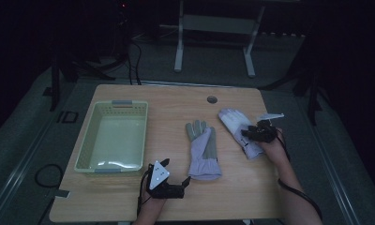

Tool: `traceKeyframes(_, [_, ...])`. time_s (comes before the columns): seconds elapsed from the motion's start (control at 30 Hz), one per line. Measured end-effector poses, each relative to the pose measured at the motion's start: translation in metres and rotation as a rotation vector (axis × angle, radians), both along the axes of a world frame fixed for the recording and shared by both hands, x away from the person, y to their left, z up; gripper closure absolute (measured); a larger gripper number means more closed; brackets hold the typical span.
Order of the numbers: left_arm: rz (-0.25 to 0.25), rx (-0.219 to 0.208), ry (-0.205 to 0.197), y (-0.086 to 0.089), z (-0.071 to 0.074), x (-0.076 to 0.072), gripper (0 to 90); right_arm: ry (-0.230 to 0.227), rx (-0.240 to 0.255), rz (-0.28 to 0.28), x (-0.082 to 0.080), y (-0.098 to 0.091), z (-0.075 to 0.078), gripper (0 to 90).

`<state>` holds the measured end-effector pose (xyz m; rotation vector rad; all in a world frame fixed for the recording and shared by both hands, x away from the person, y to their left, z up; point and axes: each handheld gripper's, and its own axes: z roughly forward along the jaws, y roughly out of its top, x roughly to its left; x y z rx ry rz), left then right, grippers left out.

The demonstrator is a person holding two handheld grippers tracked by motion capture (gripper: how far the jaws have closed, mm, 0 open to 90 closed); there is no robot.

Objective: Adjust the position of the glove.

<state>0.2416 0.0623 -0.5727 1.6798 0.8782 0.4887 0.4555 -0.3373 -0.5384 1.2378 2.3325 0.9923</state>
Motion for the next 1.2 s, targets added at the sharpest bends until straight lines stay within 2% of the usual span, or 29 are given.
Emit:
traceKeyframes(0.1, [0.0,0.002,-0.001,0.0,0.0,0.0,0.0,0.029,0.029,-0.015,0.003,-0.003,-0.003,49.6])
traceKeyframes(0.13, [0.0,0.001,-0.001,0.0,0.0,0.0,0.0,0.025,0.033,-0.005,0.002,-0.004,-0.004,49.7])
traceKeyframes(0.23, [0.0,0.0,-0.001,0.0,0.0,0.0,0.0,0.025,0.041,0.0,0.001,-0.005,-0.006,54.1])
traceKeyframes(0.27, [0.0,0.002,-0.001,0.0,0.0,0.0,0.0,0.04,0.052,-0.004,0.001,-0.005,-0.006,60.9])
traceKeyframes(0.4, [0.001,0.002,0.0,0.0,0.0,0.0,0.0,0.055,0.025,-0.019,0.0,0.0,-0.003,63.3])
traceKeyframes(0.43, [0.002,0.001,0.0,0.0,0.0,0.0,0.0,0.068,0.022,-0.036,-0.001,0.003,-0.002,69.6])
traceKeyframes(0.63, [0.003,0.0,0.001,0.0,0.0,0.0,0.0,0.076,0.082,-0.121,-0.008,0.003,-0.001,76.7])
traceKeyframes(0.77, [0.002,-0.001,0.001,0.0,0.0,0.0,0.0,0.02,0.051,-0.19,-0.019,0.009,0.01,78.9])
traceKeyframes(0.9, [0.002,-0.001,0.0,0.0,0.0,0.0,0.0,0.003,0.086,-0.237,-0.032,0.011,0.024,79.3])
traceKeyframes(1.03, [0.002,0.001,0.0,0.0,0.0,0.0,0.0,-0.033,0.092,-0.271,-0.048,0.012,0.045,79.6])
traceKeyframes(1.1, [0.003,0.002,0.0,0.0,0.0,0.0,0.0,-0.07,0.103,-0.302,-0.059,0.013,0.055,79.7])
traceKeyframes(1.2, [0.002,0.002,-0.001,0.0,0.0,0.0,0.0,-0.08,0.124,-0.336,-0.073,0.013,0.064,79.8])
